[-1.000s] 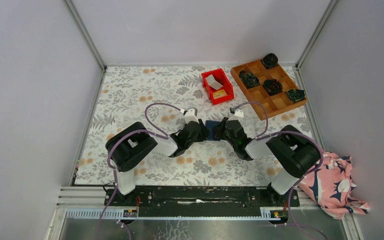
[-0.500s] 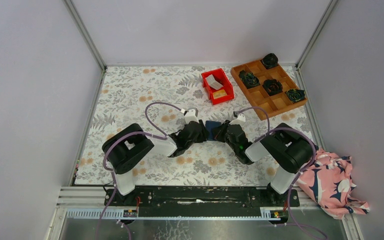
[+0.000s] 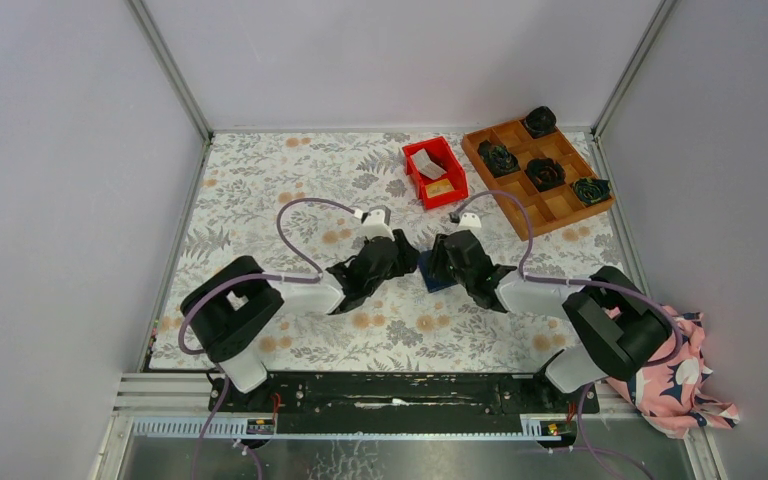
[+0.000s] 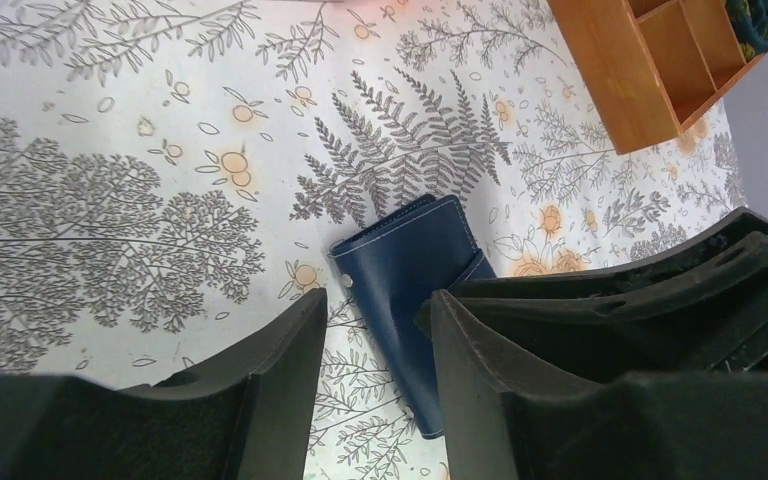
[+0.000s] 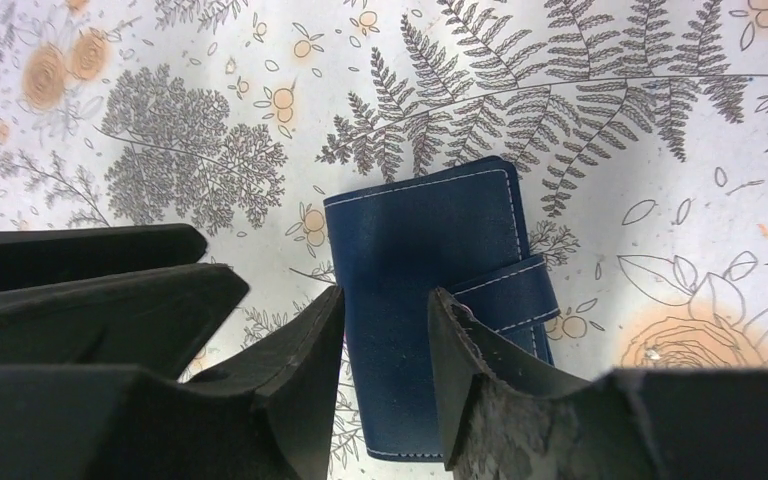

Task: Put the credit cards into the card holder
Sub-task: Close the card holder at the center of the board, then reset both arms

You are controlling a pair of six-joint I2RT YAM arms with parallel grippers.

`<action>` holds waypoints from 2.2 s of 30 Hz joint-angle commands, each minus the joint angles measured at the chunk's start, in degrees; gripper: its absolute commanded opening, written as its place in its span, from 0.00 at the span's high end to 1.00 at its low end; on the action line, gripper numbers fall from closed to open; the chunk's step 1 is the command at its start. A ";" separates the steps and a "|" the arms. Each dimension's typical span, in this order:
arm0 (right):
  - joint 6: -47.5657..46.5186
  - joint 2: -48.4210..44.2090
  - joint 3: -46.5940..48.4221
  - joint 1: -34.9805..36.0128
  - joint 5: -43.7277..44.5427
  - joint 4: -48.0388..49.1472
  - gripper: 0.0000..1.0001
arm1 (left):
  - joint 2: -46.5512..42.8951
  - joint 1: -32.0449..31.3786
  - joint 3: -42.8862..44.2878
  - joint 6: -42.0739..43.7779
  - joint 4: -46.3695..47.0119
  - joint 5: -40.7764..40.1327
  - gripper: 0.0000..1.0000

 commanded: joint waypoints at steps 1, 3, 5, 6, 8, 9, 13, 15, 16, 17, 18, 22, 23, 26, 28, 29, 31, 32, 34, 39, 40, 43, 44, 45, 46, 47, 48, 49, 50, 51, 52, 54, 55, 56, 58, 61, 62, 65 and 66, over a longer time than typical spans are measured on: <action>-5.67 -3.04 5.13 0.23 0.42 -9.68 0.56 | -2.73 0.11 -2.64 2.16 1.74 -4.68 0.50; -6.52 -3.92 6.28 0.24 -0.05 -9.88 0.56 | -3.69 0.41 -3.81 2.23 2.12 -5.32 0.50; -7.55 -4.81 7.32 0.20 0.43 -10.49 0.55 | -4.79 0.74 -5.17 2.67 3.19 -5.59 0.50; -8.12 -5.15 8.00 0.24 1.13 -11.33 0.55 | -5.50 0.86 -5.77 3.16 3.81 -5.86 0.49; -9.37 -6.16 9.69 0.22 3.50 -14.29 0.55 | -6.77 1.12 -6.32 4.20 3.52 -7.11 0.48; -10.19 -6.74 10.28 0.22 5.20 -15.30 0.55 | -7.51 1.21 -6.47 5.01 3.38 -7.82 0.46; -12.93 -9.83 11.33 0.03 14.95 -18.59 0.47 | -10.12 2.60 -6.49 8.44 2.24 -9.79 0.36; -13.66 -11.23 11.25 -0.33 20.29 -19.50 0.38 | -12.13 4.71 -7.47 8.92 2.54 -9.29 0.35; -13.79 -12.04 10.90 -0.53 22.99 -19.83 0.33 | -13.23 6.04 -8.20 8.95 2.86 -8.84 0.35; -14.24 -12.72 10.53 -0.62 25.51 -19.99 0.28 | -14.43 7.40 -9.20 9.02 3.46 -8.54 0.34; -14.18 -13.37 10.16 -0.82 28.47 -19.92 0.25 | -15.54 8.60 -9.94 9.17 3.96 -8.55 0.34; -12.96 -14.95 9.44 -2.33 35.57 -22.45 0.05 | -18.24 13.50 -11.16 9.27 4.21 -9.12 0.33; -12.46 -15.22 9.10 -2.90 36.65 -23.11 0.02 | -18.44 14.51 -11.28 9.25 4.02 -9.27 0.33; -10.38 -15.84 8.00 -5.52 37.46 -24.85 0.01 | -17.67 16.90 -11.17 9.61 3.59 -9.91 0.32; -9.33 -16.28 6.96 -7.10 37.91 -25.02 0.00 | -16.13 17.06 -10.54 9.71 2.59 -12.01 0.31; -9.30 -16.46 6.23 -7.66 38.60 -24.57 0.00 | -15.29 17.13 -10.25 9.68 2.15 -12.75 0.31; -9.13 -16.92 5.24 -8.64 40.41 -24.36 0.01 | -14.15 17.15 -10.55 9.89 2.77 -13.77 0.31; -9.16 -17.20 4.74 -9.06 40.76 -24.32 0.01 | -13.81 17.19 -11.11 10.68 4.23 -13.98 0.31; -9.61 -17.78 3.95 -9.94 40.81 -23.88 0.01 | -13.69 17.14 -13.26 12.42 8.66 -14.73 0.31; -9.20 -17.09 3.55 -10.48 40.47 -23.65 0.01 | -14.83 17.15 -16.45 14.82 14.68 -16.03 0.31; -8.54 -16.54 4.16 -10.40 40.80 -24.60 0.01 | -14.80 17.15 -16.32 15.06 14.51 -16.25 0.31; -6.88 -14.70 5.43 -10.41 42.06 -26.71 0.01 | -14.89 17.11 -16.45 15.70 14.31 -16.85 0.31; -6.07 -14.21 5.80 -10.46 42.41 -28.17 0.01 | -15.02 17.11 -16.60 15.79 14.39 -17.01 0.31; -5.62 -13.95 5.90 -10.46 42.54 -28.67 0.01 | -15.14 17.14 -16.84 16.09 14.71 -17.25 0.31; -5.49 -13.97 5.61 -10.48 42.37 -28.63 0.01 | -15.33 17.04 -17.10 16.31 15.12 -17.30 0.31; -5.45 -14.24 5.07 -10.47 41.91 -28.32 0.01 | -15.56 17.07 -17.35 16.60 15.60 -17.26 0.31; -5.47 -14.70 4.65 -10.48 41.65 -27.89 0.01 | -15.76 17.06 -17.48 16.94 15.84 -17.35 0.31; -5.65 -15.47 3.75 -10.44 41.49 -27.23 0.01 | -15.92 17.06 -17.51 17.15 15.97 -17.26 0.31; -5.98 -16.32 2.75 -10.47 41.25 -26.26 0.01 | -16.05 16.96 -17.58 17.40 16.07 -17.25 0.31; -6.48 -17.55 1.70 -10.48 40.95 -25.31 0.01 | -16.23 16.96 -17.62 17.66 16.16 -17.18 0.31; -7.21 -19.03 0.44 -10.42 40.45 -23.93 0.01 | -16.46 16.83 -17.63 17.92 16.29 -17.28 0.31; -8.36 -22.47 -2.13 -10.43 39.74 -21.51 0.01 | -16.54 16.72 -17.58 18.29 16.50 -17.40 0.31; -9.07 -24.11 -3.42 -10.47 39.38 -20.45 0.01 | -16.60 16.57 -17.62 18.58 16.71 -17.36 0.31; -9.78 -26.11 -4.66 -10.47 39.06 -19.31 0.01 | -16.51 16.42 -17.71 18.88 16.92 -17.47 0.31; -11.27 -29.90 -7.33 -10.46 37.70 -16.73 0.01 | -16.40 16.11 -17.65 19.35 17.34 -17.67 0.31; -12.34 -35.50 -11.12 -10.48 37.40 -14.49 0.01 | -16.28 15.61 -17.95 20.32 18.07 -18.08 0.31; -12.72 -36.70 -11.81 -10.44 37.31 -13.70 0.01 | -16.16 15.51 -18.04 20.66 18.43 -18.38 0.31; -12.81 -37.95 -12.29 -10.42 37.29 -13.47 0.01 | -16.22 15.31 -18.31 21.30 19.18 -18.61 0.31; -12.84 -37.91 -12.28 -10.47 37.37 -13.62 0.01 | -16.33 15.23 -18.36 21.45 19.31 -18.65 0.31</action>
